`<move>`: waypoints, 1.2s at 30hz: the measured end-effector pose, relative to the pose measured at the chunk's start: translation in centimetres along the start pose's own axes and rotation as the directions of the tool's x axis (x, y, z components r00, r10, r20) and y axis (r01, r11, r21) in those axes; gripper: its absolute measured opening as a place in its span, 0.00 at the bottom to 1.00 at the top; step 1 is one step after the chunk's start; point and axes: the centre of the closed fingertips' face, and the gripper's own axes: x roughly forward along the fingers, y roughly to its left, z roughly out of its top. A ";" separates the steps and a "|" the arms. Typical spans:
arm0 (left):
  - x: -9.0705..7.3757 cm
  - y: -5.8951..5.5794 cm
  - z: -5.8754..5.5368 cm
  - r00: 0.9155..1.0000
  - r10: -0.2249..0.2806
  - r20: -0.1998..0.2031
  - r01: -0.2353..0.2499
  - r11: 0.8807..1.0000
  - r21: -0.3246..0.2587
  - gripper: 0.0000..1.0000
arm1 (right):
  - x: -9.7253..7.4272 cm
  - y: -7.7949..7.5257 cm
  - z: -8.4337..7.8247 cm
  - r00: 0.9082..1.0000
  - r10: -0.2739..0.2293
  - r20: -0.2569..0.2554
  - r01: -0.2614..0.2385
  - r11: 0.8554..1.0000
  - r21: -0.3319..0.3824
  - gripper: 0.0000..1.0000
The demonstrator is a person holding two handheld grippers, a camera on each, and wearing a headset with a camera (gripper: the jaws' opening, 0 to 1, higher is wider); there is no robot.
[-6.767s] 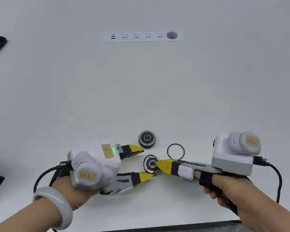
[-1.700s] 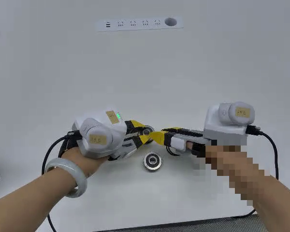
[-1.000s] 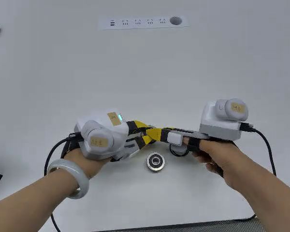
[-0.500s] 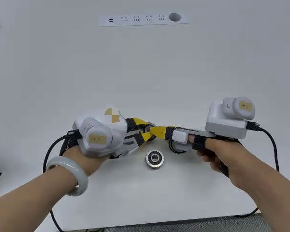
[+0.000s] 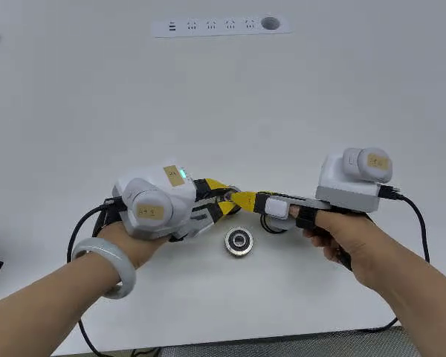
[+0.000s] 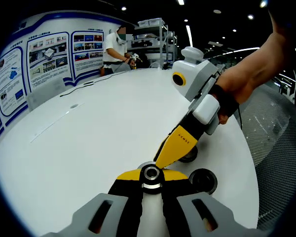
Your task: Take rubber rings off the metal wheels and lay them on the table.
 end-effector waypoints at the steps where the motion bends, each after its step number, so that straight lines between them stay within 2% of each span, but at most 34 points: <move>1: 0.0 0.0 0.0 1.000 0.000 0.000 0.000 1.000 0.000 0.14 | 0.0 0.0 0.0 1.000 0.001 0.001 -0.001 1.000 0.000 0.28; 6: 0.0 0.0 -0.1 1.000 0.001 0.000 -0.001 1.000 0.001 0.14 | 0.3 0.5 -0.1 1.000 0.026 -0.004 -0.026 0.999 0.025 0.28; 22: 0.0 0.0 -0.3 1.000 0.001 0.002 -0.001 1.000 0.002 0.14 | -0.2 0.6 0.1 1.000 0.019 -0.007 -0.019 1.000 -0.002 0.27; 28: 0.0 0.0 -0.2 1.000 0.001 0.002 -0.001 1.000 0.000 0.14 | -0.2 0.8 -0.1 0.999 0.029 -0.023 -0.029 1.000 -0.006 0.26; 36: 0.1 0.0 -0.3 1.000 0.000 0.001 0.000 1.000 0.000 0.14 | -0.2 0.0 0.0 1.000 0.003 -0.016 -0.003 1.000 0.015 0.17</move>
